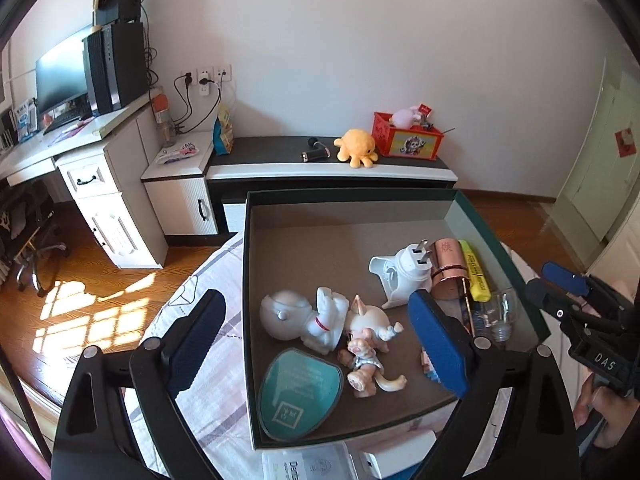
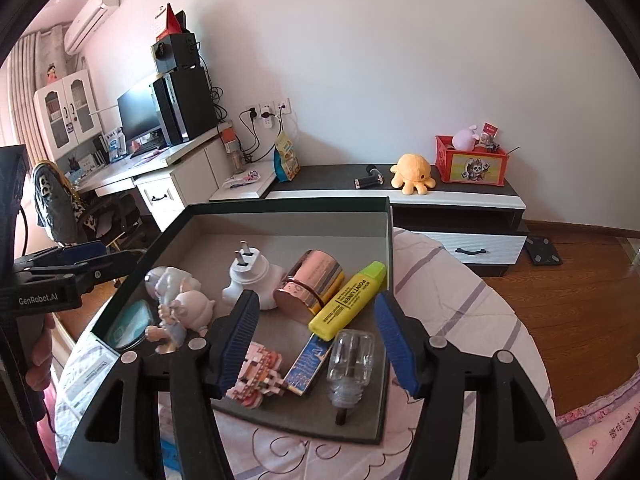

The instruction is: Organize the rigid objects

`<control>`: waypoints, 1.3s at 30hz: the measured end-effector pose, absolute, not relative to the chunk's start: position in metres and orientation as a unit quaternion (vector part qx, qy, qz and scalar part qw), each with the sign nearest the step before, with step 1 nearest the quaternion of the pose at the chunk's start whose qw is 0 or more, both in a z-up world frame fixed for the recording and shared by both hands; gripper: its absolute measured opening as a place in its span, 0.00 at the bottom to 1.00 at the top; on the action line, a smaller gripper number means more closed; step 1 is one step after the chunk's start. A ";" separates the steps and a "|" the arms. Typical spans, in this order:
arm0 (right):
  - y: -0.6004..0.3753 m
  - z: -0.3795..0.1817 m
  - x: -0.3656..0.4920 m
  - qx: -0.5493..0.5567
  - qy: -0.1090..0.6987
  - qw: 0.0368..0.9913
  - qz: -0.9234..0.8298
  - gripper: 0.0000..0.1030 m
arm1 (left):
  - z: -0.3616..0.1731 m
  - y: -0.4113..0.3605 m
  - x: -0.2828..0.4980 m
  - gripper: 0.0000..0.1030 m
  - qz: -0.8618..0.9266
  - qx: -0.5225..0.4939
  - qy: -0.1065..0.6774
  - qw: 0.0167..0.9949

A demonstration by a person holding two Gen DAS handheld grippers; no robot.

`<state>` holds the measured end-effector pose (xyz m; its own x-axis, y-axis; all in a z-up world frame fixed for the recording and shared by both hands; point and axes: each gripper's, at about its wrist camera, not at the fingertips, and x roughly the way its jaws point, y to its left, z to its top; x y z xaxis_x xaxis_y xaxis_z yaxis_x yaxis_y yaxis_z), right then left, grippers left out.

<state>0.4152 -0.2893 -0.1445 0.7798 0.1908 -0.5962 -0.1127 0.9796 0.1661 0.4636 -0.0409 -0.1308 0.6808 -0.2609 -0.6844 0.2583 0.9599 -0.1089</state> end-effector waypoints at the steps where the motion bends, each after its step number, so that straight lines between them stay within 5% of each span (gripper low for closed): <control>1: -0.287 -0.142 0.409 0.061 0.322 0.941 0.082 0.64 | -0.128 -0.035 0.457 0.93 -0.140 -0.010 0.371 0.918; 15: -0.258 -0.150 0.314 0.057 0.317 0.939 0.121 0.71 | -0.149 0.013 0.342 0.94 -0.113 0.000 0.360 0.926; 34: -0.258 -0.191 0.288 0.076 0.352 0.926 0.115 0.71 | -0.220 -0.034 0.354 0.94 -0.088 0.066 0.435 0.894; 36: -0.257 -0.194 0.289 0.080 0.357 0.923 0.119 0.71 | -0.218 -0.032 0.356 0.89 -0.085 0.062 0.433 0.895; 38: -0.253 -0.198 0.287 0.080 0.360 0.922 0.122 0.71 | -0.219 -0.030 0.359 0.61 -0.088 0.057 0.437 0.893; 39: -0.250 -0.199 0.287 0.079 0.362 0.920 0.126 0.71 | -0.221 -0.029 0.361 0.59 -0.089 0.056 0.444 0.890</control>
